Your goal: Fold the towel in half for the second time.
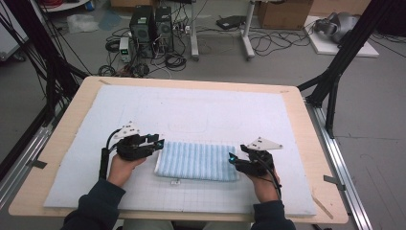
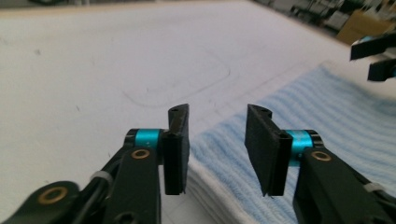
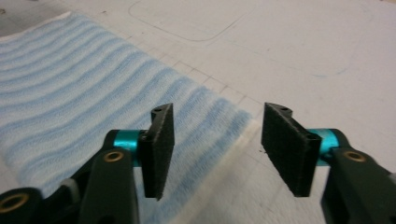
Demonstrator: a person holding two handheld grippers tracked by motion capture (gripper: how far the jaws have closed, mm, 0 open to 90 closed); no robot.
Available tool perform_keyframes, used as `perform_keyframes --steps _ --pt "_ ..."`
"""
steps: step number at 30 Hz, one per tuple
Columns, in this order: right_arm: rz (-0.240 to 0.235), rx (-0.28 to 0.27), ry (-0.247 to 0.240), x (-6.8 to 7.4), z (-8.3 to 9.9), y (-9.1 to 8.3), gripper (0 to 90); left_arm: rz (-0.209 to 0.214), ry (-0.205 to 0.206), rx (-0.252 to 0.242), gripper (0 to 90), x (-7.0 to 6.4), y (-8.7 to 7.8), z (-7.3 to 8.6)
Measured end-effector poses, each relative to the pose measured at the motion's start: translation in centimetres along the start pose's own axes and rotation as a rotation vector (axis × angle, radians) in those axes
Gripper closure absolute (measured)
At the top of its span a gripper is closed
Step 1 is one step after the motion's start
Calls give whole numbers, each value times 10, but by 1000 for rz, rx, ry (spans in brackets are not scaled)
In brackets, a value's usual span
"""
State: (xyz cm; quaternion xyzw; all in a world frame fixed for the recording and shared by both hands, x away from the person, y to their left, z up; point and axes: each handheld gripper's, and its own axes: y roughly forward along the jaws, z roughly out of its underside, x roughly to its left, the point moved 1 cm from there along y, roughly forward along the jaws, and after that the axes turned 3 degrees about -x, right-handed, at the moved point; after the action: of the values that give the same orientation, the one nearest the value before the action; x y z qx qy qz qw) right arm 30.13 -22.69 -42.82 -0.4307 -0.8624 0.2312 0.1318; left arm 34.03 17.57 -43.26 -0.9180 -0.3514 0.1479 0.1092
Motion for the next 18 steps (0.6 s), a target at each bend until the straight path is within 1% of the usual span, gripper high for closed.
perform_keyframes --steps 1,2,3,4,5,6,7,8,9,10,11,13,15,18 --pt "0 1 1 -1 1 -4 378 6 11 -28 561 0 -4 -1" --pt "-2 -1 -1 -3 2 -7 339 17 12 -65 529 1 -9 -3" --pt "12 -3 -8 -5 3 -11 273 16 12 -82 489 2 -12 -4" --pt "28 -9 -12 -7 4 -13 209 20 6 -112 451 3 -15 -5" --pt "36 -25 -12 -10 4 -17 168 23 -2 -126 419 4 -16 -5" --pt "34 -33 -6 -11 4 -20 131 19 -10 -142 385 5 -19 -5" --pt "47 -55 -6 -13 5 -26 111 11 -27 -156 324 6 -20 -5" --pt "49 -72 -3 -14 6 -30 110 12 -34 -163 293 7 -22 -4" --pt "42 -85 0 -14 6 -33 111 12 -31 -169 273 8 -24 -4" --pt "40 -95 -9 -14 7 -37 110 10 -24 -173 249 9 -26 -3" --pt "48 -101 -18 -14 8 -40 109 14 -20 -185 226 10 -30 -3" --pt "51 -107 -33 -13 11 -44 109 7 -15 -202 211 13 -34 -3" --pt "57 -115 -38 -13 15 -47 108 -2 -15 -210 208 16 -37 -3" --pt "53 -128 -30 -14 18 -51 108 -18 -6 -214 209 18 -41 -3"
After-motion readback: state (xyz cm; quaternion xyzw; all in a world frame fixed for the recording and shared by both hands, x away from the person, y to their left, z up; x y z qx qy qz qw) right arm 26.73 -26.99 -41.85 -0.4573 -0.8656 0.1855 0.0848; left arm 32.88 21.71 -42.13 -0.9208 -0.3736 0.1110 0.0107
